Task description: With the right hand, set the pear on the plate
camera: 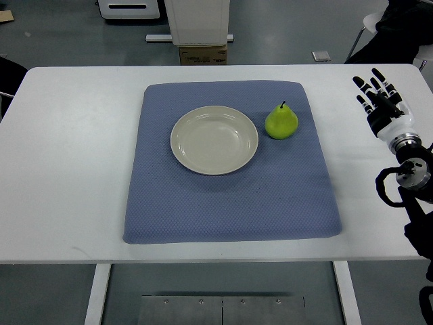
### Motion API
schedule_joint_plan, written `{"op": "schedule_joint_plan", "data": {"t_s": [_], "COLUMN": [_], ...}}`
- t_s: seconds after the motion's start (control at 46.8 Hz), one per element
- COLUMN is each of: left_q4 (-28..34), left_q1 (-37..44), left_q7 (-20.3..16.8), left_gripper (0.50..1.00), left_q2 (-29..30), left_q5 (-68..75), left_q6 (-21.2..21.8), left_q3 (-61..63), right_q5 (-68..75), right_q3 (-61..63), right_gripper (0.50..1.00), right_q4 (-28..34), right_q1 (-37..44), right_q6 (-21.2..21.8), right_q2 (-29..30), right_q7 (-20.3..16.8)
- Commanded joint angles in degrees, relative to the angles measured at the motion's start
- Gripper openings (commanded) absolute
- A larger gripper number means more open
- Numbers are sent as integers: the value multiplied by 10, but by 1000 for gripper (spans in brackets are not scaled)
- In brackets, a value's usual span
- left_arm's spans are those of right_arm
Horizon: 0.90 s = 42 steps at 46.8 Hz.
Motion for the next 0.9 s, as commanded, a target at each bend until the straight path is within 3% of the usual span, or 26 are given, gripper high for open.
{"op": "schedule_joint_plan", "data": {"t_s": [0.0, 0.877], "left_q4": [0, 0], "left_q1": [0, 6], "left_q7": [0, 0], "left_gripper": [1000, 1000], "left_q2": [0, 0], "left_q5": [0, 0], "left_q6": [0, 0], "left_q3": [1, 0], "right_q5": [0, 0], "right_q3": [0, -18], "right_gripper": [1000, 1000], "right_q4": [0, -3], "right_q1": [1, 2], "right_q6": [0, 16], "right_q2": [0, -18], "right_q7": [0, 0]}}
